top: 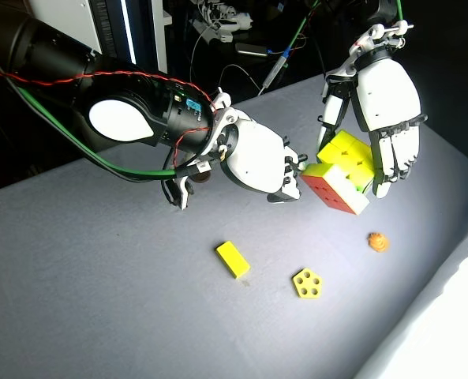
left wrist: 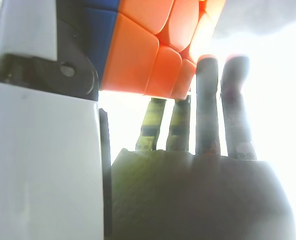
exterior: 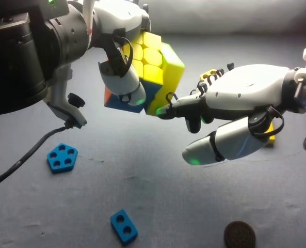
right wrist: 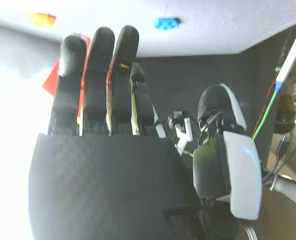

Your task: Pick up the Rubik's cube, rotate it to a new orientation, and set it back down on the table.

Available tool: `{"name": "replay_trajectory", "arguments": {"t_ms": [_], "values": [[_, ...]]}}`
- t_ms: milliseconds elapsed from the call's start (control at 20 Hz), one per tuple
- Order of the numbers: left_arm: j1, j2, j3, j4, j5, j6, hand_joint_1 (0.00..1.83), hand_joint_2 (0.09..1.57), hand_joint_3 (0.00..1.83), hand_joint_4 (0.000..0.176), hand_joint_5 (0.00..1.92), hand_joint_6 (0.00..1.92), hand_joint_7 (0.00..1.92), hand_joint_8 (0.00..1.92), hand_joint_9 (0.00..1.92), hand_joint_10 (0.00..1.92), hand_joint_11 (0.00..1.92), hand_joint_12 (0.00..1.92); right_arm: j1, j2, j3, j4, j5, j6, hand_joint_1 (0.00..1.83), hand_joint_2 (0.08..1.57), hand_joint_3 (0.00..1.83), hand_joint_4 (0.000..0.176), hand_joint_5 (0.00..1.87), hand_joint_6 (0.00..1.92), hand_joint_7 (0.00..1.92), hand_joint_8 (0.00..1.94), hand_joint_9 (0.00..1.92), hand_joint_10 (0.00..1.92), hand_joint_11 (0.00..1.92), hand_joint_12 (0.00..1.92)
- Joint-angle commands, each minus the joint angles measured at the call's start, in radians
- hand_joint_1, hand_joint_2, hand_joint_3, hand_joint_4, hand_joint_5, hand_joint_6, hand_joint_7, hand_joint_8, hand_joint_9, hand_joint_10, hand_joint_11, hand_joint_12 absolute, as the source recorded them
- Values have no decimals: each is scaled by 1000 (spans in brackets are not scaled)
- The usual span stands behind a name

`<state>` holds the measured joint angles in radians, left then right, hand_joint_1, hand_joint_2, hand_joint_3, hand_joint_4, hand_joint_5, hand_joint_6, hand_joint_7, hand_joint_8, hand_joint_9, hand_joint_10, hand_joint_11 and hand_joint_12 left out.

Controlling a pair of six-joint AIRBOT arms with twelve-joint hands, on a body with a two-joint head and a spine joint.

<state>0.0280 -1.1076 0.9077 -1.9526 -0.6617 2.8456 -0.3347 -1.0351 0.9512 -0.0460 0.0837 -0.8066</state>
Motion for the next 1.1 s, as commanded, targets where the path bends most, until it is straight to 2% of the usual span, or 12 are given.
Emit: {"name": "replay_trajectory", "arguments": {"t_ms": [0,100,400,500,550,700,1050], "values": [[-19,3,-4,46,51,-11,1059,1399,0,0,512,1552,496,1913,248,1921,303,1921,3,4,5,12,109,4,141,1229,0,0,145,4,400,965,276,1579,155,1921],[-19,3,-4,46,51,-11,1031,1416,6,0,461,1630,489,1917,243,1921,299,1921,3,-2,9,12,111,4,129,1232,0,0,102,0,375,968,266,1554,117,1921],[-19,3,-3,46,52,-11,1020,1427,2,0,441,1658,487,1920,258,1921,324,1921,3,-22,14,12,126,3,105,1241,3,0,105,0,386,925,249,1551,86,1921],[-18,3,-3,46,52,-11,1004,1437,4,0,420,1699,479,1921,249,1920,303,1921,3,-29,18,12,126,1,137,1234,0,0,132,11,403,932,273,1556,139,1921],[-18,3,-3,46,52,-11,1002,1441,3,0,407,1710,481,1921,240,1921,299,1921,3,-34,21,12,126,-1,153,1232,0,0,149,16,409,927,265,1547,90,1921],[-18,3,-2,46,51,-11,1011,1437,0,0,413,1695,495,1911,264,1916,310,1921,1,-45,29,12,127,-4,148,1232,0,0,128,5,398,922,283,1523,175,1921],[-18,3,-2,47,51,-11,1024,1428,0,0,419,1675,513,1887,274,1875,288,1921,-2,-60,46,20,132,-10,159,1222,0,0,146,10,436,912,328,1504,168,1921]]}}
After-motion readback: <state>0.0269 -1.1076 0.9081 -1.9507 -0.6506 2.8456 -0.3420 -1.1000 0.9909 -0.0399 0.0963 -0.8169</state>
